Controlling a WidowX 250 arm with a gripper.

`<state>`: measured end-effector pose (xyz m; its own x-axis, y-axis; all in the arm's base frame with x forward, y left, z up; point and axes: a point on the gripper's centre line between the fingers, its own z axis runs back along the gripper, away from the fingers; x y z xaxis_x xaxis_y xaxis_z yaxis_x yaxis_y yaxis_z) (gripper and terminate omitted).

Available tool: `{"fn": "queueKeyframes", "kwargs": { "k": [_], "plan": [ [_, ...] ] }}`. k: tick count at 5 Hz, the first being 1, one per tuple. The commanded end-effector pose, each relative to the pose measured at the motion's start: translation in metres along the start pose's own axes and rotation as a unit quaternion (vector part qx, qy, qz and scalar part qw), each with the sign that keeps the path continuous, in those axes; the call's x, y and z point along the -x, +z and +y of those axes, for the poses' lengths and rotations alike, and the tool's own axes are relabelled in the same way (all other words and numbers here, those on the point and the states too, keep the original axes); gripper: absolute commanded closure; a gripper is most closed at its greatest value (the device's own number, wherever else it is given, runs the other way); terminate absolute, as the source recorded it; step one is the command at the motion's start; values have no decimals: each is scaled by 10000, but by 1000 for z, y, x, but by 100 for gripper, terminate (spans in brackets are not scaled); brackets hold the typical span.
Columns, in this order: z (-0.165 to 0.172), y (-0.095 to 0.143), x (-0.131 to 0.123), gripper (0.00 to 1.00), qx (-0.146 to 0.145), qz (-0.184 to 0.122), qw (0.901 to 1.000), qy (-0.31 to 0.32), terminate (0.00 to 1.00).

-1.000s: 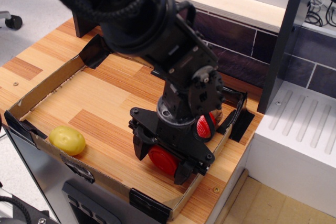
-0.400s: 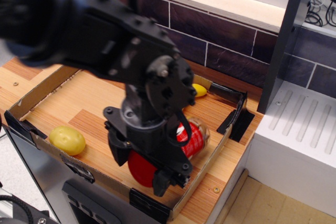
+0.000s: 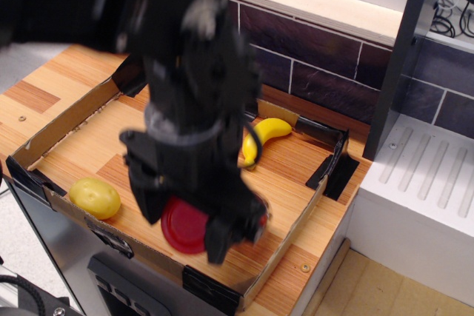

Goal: Upright basil bottle

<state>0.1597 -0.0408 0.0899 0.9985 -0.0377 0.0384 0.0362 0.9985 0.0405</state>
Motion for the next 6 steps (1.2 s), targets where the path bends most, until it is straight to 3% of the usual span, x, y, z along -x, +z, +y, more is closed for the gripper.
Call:
{"fn": "queueKeyframes", "kwargs": {
  "k": [1, 2, 4, 5, 6],
  "plan": [
    [12, 22, -40, 100, 112, 172, 9949, 991, 0],
    [16, 16, -46, 100, 346, 1127, 9829, 1415, 0],
    [17, 13, -37, 100, 531, 2023, 9607, 1824, 0],
    [20, 15, -45, 0, 599, 2057, 9538, 2107, 0],
    [19, 24, -59, 0, 363, 1688, 9621, 2110, 0]
  ]
}}
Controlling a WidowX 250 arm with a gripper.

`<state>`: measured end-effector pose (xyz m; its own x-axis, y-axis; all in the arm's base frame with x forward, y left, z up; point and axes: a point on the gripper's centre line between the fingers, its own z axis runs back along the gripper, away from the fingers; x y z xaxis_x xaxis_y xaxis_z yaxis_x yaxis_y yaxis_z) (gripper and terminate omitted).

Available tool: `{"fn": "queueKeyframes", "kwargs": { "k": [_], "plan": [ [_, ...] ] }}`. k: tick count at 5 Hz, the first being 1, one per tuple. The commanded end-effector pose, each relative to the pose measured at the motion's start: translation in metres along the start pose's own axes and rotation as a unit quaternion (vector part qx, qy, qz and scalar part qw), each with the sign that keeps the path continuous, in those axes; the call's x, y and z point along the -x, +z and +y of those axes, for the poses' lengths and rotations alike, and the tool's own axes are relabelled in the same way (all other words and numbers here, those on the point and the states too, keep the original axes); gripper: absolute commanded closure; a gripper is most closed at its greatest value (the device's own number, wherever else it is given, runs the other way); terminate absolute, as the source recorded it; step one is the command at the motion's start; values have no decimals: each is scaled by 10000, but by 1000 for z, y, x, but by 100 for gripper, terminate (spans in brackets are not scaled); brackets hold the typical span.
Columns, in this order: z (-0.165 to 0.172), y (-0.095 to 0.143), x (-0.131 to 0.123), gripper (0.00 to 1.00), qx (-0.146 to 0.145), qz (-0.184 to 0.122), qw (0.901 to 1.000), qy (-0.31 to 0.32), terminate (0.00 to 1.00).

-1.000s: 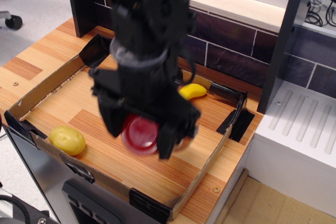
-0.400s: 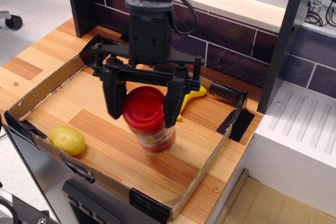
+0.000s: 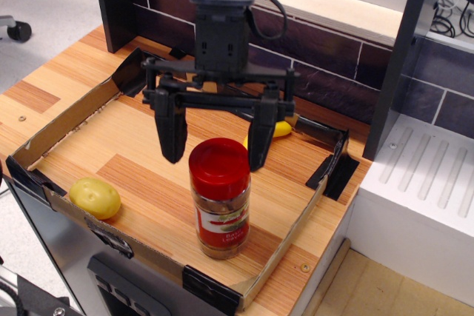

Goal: Upright basil bottle

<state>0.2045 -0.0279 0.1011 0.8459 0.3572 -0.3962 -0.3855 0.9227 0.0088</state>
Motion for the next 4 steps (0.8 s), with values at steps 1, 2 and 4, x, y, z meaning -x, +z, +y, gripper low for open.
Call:
{"fn": "queueKeyframes", "kwargs": {
  "k": [1, 2, 4],
  "plan": [
    [-9, 55, -9, 0, -96, -1621, 9867, 104, 0],
    [-16, 93, -14, 0, -65, -2651, 9635, 351, 0],
    [-16, 93, -14, 0, -65, -2651, 9635, 351, 100]
  ]
}}
